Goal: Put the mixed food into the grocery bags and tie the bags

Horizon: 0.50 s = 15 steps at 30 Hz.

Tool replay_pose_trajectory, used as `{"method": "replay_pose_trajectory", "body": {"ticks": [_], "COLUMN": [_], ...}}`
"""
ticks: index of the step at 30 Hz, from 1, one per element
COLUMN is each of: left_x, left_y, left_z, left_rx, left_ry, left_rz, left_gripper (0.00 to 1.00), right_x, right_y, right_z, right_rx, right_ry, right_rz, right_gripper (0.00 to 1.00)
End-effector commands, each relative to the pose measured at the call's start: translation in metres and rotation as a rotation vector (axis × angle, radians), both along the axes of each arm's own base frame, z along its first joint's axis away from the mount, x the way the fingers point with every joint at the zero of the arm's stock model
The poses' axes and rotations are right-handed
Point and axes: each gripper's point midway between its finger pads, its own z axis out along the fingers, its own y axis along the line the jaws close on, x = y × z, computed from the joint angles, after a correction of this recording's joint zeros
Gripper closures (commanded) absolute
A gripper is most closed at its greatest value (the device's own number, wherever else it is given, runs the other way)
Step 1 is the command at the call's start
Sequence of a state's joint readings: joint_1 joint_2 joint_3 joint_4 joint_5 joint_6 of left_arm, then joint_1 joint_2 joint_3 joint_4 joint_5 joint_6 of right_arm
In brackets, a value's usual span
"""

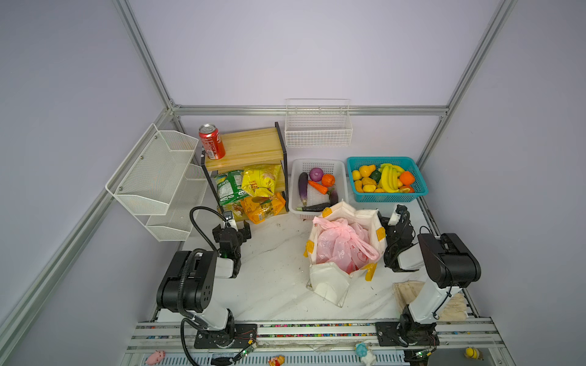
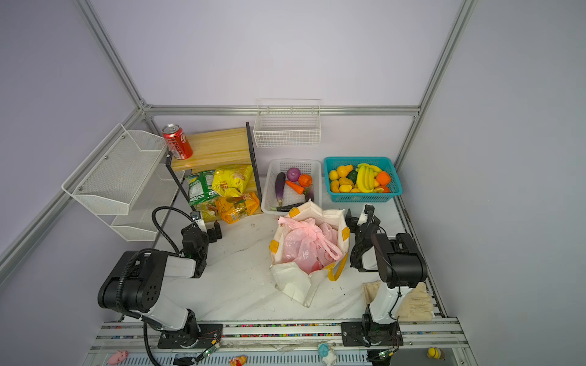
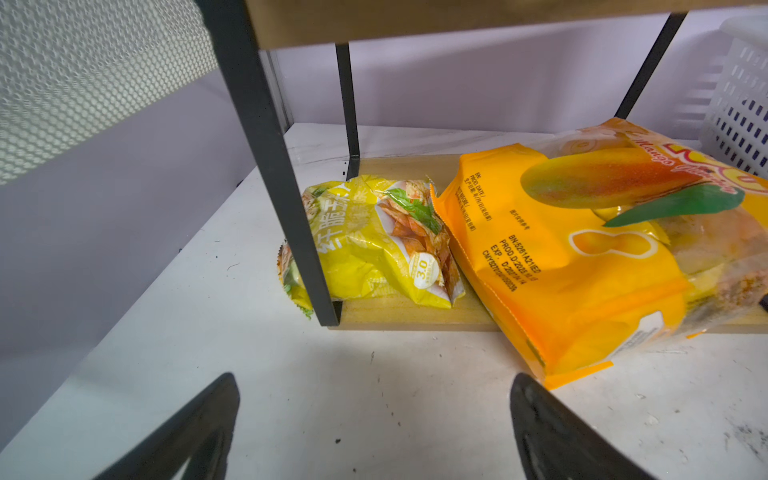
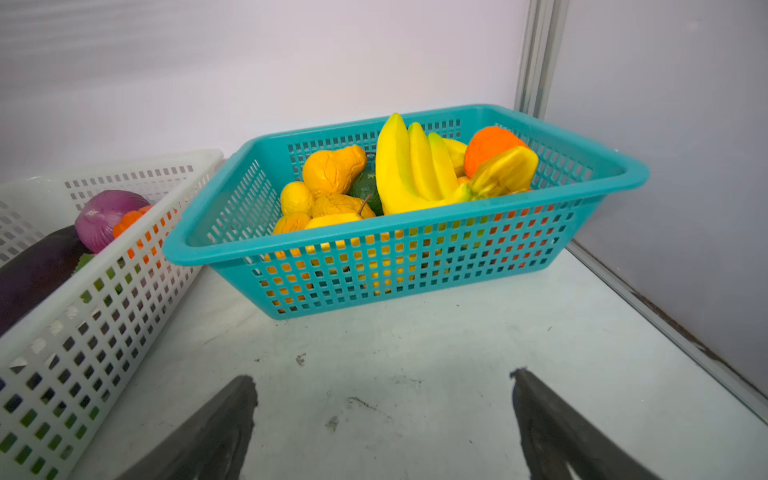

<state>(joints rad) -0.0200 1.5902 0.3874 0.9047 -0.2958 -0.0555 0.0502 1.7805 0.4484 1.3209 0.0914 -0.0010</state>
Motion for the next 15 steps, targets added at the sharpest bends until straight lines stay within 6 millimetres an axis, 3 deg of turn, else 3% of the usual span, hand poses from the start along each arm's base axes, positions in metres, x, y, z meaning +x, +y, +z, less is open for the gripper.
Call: {"method": "replay_pose_trajectory", "body": {"ticks": [1,15], "left_x": [-0.001,-0.0012], "left_y": [0.0023,0.0023], "left_z": [0.014,0.0133], "left_rx": [0.019,0.018], "left_ry": [-0.056,-0.054], "left_rz": [-0.001,-0.001], "left_gripper": [0.0,0.0], "right_x": [0.0042,0.0043], "right_y": [0.0062,0.0066], "right_z": [0.0115,0.0103], "right_rx": [-0.044,-0.047], "right_ry": [-0.034,-0.028], "right_rz": [0.01,0.009], "right_gripper": [0.03,0.03]}}
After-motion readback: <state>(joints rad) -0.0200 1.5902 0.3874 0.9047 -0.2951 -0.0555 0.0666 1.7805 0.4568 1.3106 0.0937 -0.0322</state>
